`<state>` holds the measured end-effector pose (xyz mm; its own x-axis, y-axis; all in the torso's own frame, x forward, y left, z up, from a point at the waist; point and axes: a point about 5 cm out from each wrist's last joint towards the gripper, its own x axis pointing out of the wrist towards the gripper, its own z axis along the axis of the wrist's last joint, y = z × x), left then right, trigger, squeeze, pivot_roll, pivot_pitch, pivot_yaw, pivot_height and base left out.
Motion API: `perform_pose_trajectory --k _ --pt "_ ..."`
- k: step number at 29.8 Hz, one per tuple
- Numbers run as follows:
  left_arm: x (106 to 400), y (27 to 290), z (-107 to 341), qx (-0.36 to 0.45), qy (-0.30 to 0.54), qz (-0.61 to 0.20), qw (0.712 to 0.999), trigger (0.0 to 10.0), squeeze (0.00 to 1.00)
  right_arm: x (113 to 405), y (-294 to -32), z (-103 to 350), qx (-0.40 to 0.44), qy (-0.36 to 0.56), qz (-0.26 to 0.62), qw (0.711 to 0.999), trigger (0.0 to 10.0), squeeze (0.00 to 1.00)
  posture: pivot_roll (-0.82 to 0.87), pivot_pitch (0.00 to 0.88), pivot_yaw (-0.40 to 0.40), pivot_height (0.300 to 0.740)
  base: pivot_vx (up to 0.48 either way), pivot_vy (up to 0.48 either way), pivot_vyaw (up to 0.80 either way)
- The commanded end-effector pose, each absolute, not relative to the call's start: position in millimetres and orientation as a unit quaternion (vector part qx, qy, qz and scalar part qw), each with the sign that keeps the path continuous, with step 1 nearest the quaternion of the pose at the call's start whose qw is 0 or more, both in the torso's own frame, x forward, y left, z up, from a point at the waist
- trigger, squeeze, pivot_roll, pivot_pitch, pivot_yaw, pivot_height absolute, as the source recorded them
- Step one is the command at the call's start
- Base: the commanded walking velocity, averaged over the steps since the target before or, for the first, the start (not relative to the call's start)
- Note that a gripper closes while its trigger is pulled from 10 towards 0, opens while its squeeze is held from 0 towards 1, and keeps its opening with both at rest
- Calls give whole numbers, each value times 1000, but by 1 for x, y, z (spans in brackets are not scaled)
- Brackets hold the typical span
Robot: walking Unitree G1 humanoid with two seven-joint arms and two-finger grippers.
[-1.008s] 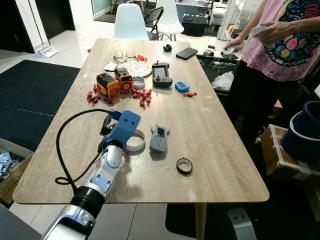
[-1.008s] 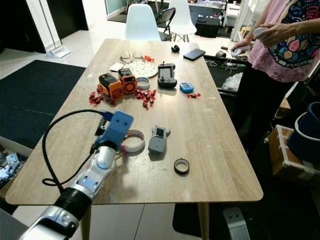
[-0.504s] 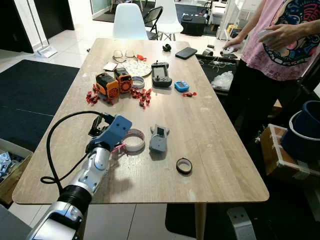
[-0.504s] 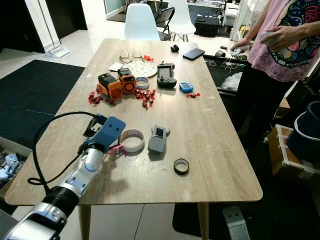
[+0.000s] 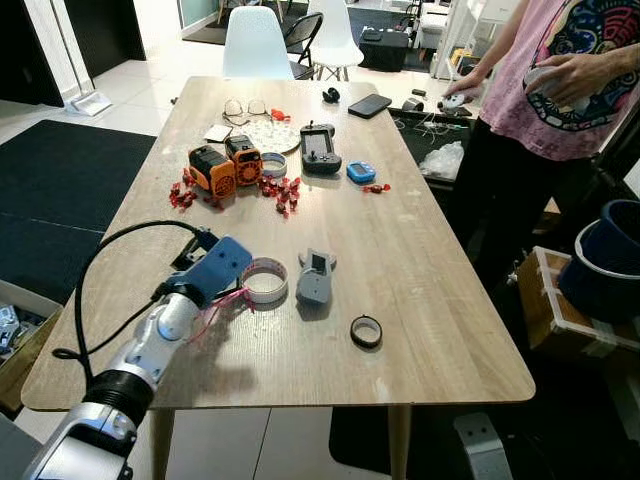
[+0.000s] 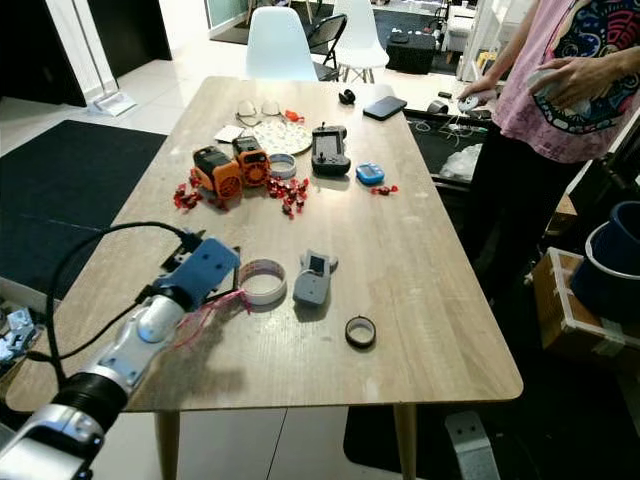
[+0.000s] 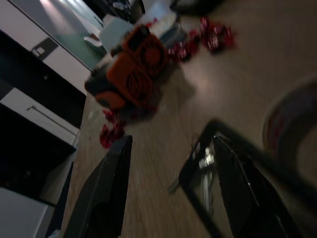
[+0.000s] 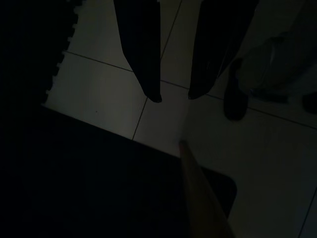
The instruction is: Hang keys on a hook
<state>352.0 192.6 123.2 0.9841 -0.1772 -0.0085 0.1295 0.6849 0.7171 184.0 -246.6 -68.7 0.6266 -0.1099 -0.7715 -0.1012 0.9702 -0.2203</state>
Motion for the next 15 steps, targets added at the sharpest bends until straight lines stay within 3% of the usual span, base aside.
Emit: perform_pose_trajectory --k 1,9,15 --pt "350 201 119 409 -21 -88 908 10000 0 182 -247 -70 -125 435 2 892 10000 0 43 79 -60 740 0 0 0" --pt "346 217 118 408 3 -126 904 10000 0 182 -246 -70 -126 435 3 892 10000 0 42 80 -60 740 0 0 0" --pt "337 218 116 376 11 -202 904 10000 0 181 -247 -70 -127 436 3 891 10000 0 43 79 -60 740 0 0 0"
